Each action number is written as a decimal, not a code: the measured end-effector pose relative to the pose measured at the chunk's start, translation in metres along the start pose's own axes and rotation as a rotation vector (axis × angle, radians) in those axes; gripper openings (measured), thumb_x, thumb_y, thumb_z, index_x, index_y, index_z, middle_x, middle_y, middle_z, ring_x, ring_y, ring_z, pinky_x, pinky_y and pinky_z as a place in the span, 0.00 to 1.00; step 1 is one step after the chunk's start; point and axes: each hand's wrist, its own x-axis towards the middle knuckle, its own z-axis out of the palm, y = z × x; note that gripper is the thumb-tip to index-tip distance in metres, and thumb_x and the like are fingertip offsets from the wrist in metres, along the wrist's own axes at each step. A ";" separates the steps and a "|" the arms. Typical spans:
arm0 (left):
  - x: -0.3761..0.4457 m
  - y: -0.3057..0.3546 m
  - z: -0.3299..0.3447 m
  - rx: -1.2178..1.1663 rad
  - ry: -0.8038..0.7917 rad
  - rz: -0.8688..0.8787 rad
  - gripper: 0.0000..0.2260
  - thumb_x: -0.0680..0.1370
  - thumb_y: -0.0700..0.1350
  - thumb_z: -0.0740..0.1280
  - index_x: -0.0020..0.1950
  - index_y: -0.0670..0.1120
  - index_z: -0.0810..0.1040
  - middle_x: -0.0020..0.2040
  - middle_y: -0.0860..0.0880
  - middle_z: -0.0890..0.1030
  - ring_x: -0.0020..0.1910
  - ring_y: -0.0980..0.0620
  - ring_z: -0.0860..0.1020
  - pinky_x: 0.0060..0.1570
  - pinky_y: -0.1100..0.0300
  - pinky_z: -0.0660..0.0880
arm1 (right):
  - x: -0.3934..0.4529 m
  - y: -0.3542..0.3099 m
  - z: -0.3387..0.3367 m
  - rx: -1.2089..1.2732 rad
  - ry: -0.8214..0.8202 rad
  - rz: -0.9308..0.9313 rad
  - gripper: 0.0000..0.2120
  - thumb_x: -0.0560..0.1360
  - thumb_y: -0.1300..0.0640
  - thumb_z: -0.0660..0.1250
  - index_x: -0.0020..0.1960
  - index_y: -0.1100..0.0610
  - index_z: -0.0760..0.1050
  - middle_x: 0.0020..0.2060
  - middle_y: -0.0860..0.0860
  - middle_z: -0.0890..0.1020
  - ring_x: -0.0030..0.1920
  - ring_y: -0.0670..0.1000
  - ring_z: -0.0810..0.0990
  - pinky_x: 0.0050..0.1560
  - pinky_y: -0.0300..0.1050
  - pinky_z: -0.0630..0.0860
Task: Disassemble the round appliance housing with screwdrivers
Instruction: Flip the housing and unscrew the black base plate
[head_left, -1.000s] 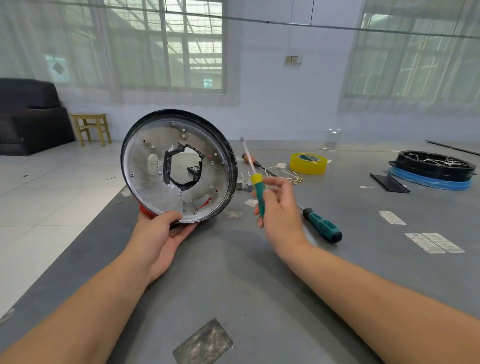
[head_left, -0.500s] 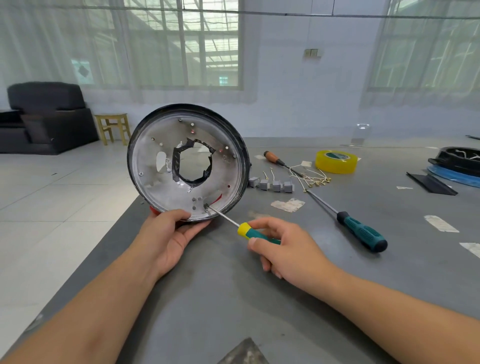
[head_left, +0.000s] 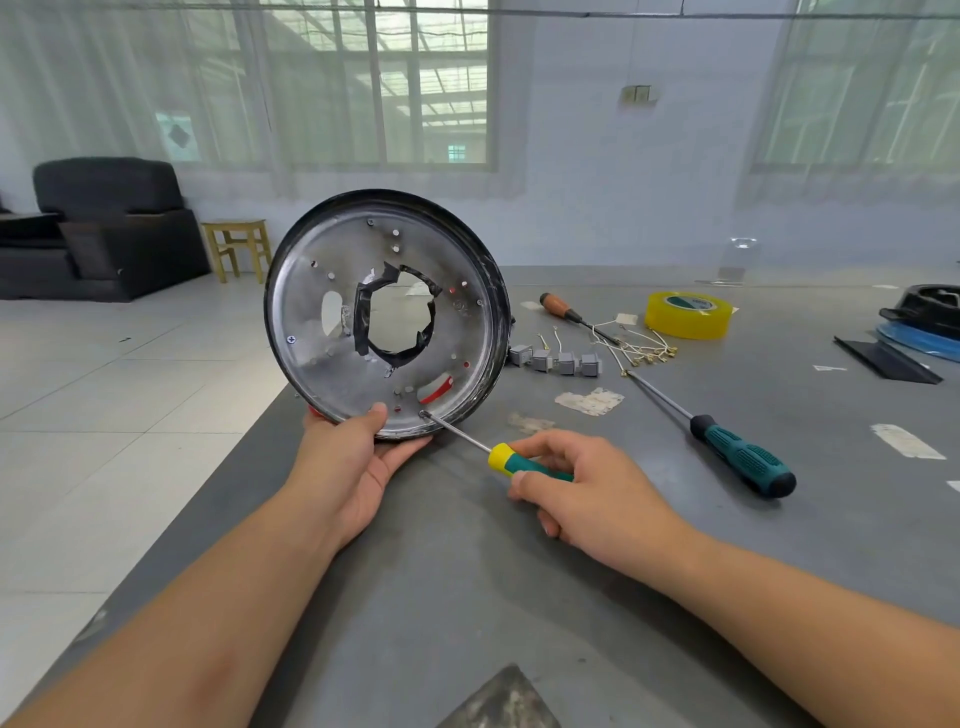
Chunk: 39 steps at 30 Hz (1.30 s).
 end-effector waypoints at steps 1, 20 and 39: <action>0.000 0.000 0.000 0.003 0.000 0.002 0.23 0.85 0.29 0.60 0.78 0.45 0.66 0.70 0.37 0.79 0.62 0.33 0.82 0.43 0.39 0.86 | 0.000 -0.001 -0.001 -0.008 -0.003 0.001 0.08 0.77 0.53 0.70 0.55 0.43 0.81 0.49 0.47 0.85 0.28 0.45 0.79 0.34 0.38 0.75; -0.008 -0.004 0.005 0.151 -0.021 0.042 0.16 0.85 0.32 0.63 0.72 0.38 0.73 0.64 0.38 0.84 0.60 0.38 0.84 0.44 0.48 0.87 | -0.002 -0.021 -0.012 0.521 -0.141 0.293 0.08 0.80 0.62 0.67 0.58 0.63 0.78 0.41 0.59 0.86 0.27 0.50 0.73 0.21 0.37 0.65; -0.012 -0.012 0.006 0.419 -0.035 0.245 0.16 0.85 0.35 0.65 0.73 0.42 0.74 0.64 0.45 0.84 0.57 0.45 0.86 0.49 0.50 0.86 | -0.018 -0.020 -0.015 -1.071 0.059 -0.472 0.21 0.82 0.53 0.59 0.75 0.51 0.65 0.59 0.52 0.81 0.50 0.62 0.81 0.38 0.50 0.72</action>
